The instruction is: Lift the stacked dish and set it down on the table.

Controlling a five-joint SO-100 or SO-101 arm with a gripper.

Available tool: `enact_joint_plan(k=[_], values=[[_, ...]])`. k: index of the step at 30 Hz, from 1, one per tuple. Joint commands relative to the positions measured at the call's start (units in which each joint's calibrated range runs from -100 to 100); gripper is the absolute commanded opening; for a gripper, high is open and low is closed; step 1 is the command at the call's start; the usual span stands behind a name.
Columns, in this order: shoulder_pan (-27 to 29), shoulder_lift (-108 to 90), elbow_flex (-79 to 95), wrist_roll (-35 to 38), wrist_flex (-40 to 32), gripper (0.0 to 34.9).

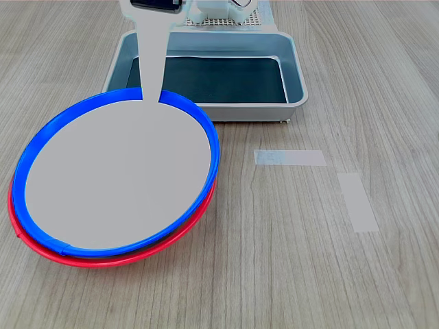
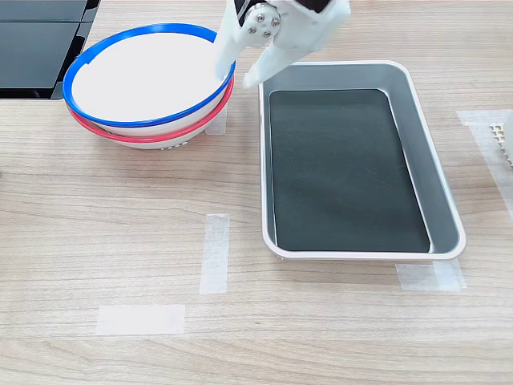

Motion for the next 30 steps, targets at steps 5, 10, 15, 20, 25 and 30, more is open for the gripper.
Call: enact_joint_plan(k=[5, 10, 15, 20, 25, 30], values=[[-0.11, 2.34, -6.32, -0.68, -2.59, 6.6], [0.08, 1.41, -7.6, -0.78, -2.59, 0.2], [0.36, -1.32, -6.41, -1.27, -4.25, 0.0], [-0.77, -7.64, -1.31, -1.76, -10.6, 0.0], [-2.46, -13.43, 2.78, -1.86, -12.42, 0.0], [-3.31, -16.42, 4.33, -2.05, -11.43, 0.0]])
